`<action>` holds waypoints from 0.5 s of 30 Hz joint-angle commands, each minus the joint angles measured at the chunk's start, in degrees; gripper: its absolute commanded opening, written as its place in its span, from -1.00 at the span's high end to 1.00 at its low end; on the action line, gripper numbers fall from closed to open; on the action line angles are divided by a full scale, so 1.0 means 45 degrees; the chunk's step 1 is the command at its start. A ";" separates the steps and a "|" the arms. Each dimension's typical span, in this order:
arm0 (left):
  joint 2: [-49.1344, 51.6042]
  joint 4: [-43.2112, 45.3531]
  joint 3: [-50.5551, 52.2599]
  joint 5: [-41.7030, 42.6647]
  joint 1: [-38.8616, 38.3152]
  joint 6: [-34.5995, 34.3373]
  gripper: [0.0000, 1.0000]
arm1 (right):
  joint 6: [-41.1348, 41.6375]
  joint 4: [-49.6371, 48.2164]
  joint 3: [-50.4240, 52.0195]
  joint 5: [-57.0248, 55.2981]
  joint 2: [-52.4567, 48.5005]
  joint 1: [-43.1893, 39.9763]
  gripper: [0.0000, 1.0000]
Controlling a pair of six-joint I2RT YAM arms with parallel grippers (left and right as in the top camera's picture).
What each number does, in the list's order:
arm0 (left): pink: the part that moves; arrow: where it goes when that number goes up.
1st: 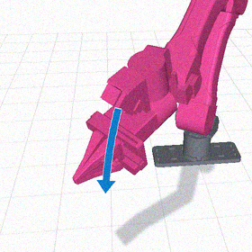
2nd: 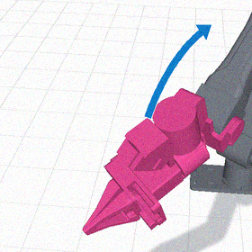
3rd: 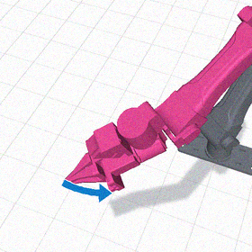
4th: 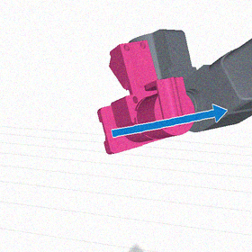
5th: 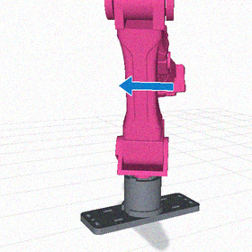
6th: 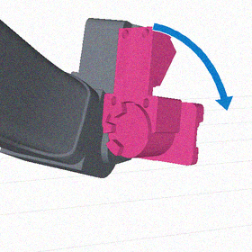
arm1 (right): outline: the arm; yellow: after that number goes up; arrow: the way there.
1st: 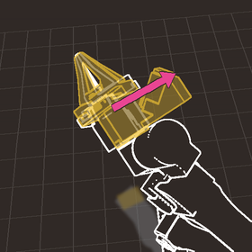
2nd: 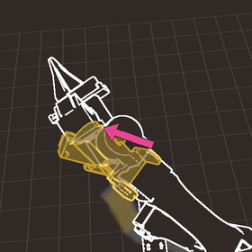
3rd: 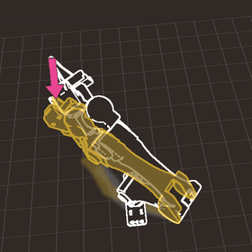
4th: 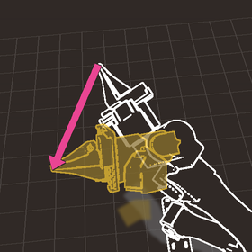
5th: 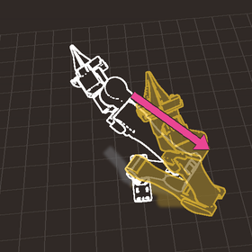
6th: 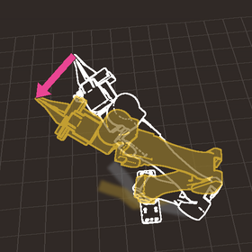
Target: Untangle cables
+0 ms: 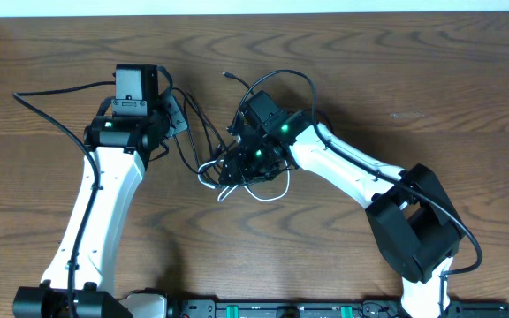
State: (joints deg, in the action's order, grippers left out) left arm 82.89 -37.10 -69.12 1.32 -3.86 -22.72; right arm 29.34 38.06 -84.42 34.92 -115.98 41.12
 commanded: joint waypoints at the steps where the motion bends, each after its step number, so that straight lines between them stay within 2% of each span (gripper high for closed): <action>1: 0.0063 -0.0049 -0.0092 -0.0117 0.0058 -0.0121 0.85 | 0.0277 0.0019 -0.0185 -0.0860 -0.0301 0.0199 -0.04; 6: 0.0063 -0.0073 -0.0097 -0.0117 0.0058 -0.0117 0.85 | 0.0058 -0.0053 -0.0146 -0.1579 -0.0321 0.0301 -0.01; 10: 0.0063 -0.0068 -0.0092 -0.0117 0.0058 -0.0121 0.85 | 0.0039 -0.0447 -0.0379 -0.0165 -0.0107 0.0024 0.08; 15: 0.0063 -0.0068 -0.0097 -0.0117 0.0058 -0.0121 0.85 | -0.0262 -0.0359 -0.0486 -0.0787 0.0447 0.0151 0.04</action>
State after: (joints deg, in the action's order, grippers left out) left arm 82.89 -37.15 -69.12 1.32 -3.86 -22.72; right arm 29.43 36.34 -85.14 31.92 -116.44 41.45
